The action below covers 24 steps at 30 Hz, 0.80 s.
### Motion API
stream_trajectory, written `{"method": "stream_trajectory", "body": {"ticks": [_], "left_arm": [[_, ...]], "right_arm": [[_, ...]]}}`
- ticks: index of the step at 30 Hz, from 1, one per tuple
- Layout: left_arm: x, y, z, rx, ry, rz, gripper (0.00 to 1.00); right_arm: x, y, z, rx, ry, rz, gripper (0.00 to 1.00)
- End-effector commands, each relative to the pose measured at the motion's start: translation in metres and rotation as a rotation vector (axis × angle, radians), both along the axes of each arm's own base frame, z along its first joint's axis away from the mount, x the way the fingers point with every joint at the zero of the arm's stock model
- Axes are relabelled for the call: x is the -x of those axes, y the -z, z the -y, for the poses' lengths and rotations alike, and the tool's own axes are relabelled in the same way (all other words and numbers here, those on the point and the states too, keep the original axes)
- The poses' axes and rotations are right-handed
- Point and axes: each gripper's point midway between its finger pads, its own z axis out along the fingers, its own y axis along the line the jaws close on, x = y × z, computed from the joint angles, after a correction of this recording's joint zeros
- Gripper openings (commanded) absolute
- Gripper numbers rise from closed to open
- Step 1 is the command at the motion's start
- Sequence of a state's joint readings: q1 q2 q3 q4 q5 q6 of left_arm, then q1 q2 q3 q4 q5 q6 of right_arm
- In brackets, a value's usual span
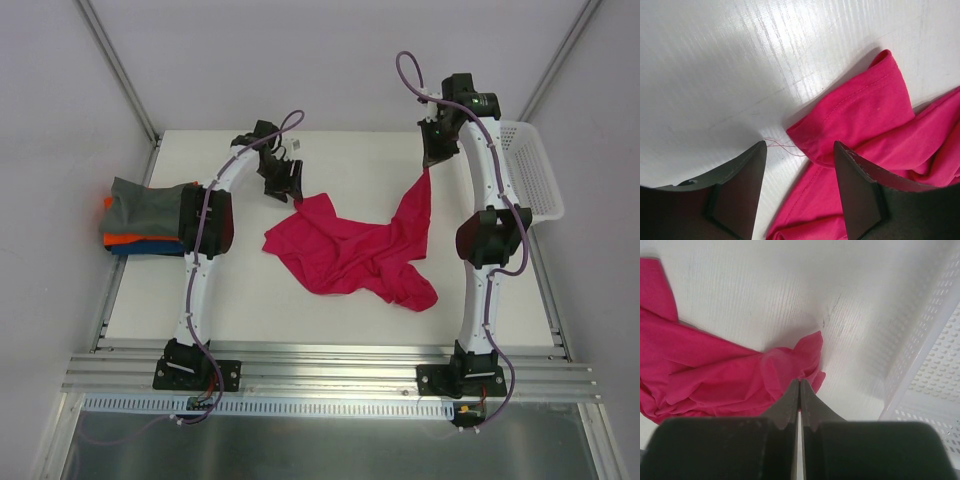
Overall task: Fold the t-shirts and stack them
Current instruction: Flatten out the tshirt
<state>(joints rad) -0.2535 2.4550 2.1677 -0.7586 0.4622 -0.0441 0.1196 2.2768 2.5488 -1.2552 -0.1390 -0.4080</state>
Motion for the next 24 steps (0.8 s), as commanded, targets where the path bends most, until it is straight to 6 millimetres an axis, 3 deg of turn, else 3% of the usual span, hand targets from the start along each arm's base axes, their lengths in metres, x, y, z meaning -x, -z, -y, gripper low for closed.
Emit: {"method": "stream_trajectory", "body": {"ticks": [1, 11, 14, 19, 24], "left_arm": [[0.003, 0.003, 0.005, 0.046, 0.012, -0.026, 0.56], [0.010, 0.014, 0.015, 0.098, 0.025, -0.076, 0.53], [0.012, 0.018, 0.018, 0.100, 0.026, -0.089, 0.47], [0.014, 0.021, 0.014, 0.085, 0.010, -0.099, 0.24], [0.015, 0.012, 0.007, 0.076, -0.009, -0.092, 0.11]], "right_arm": [[-0.002, -0.040, 0.000, -0.001, 0.016, 0.114, 0.00], [-0.006, -0.035, -0.001, 0.013, 0.016, 0.112, 0.01], [-0.007, -0.034, -0.002, 0.016, 0.013, 0.112, 0.01], [-0.007, -0.031, -0.003, 0.020, 0.010, 0.107, 0.01], [-0.009, -0.031, -0.001, 0.031, 0.010, 0.111, 0.01]]}}
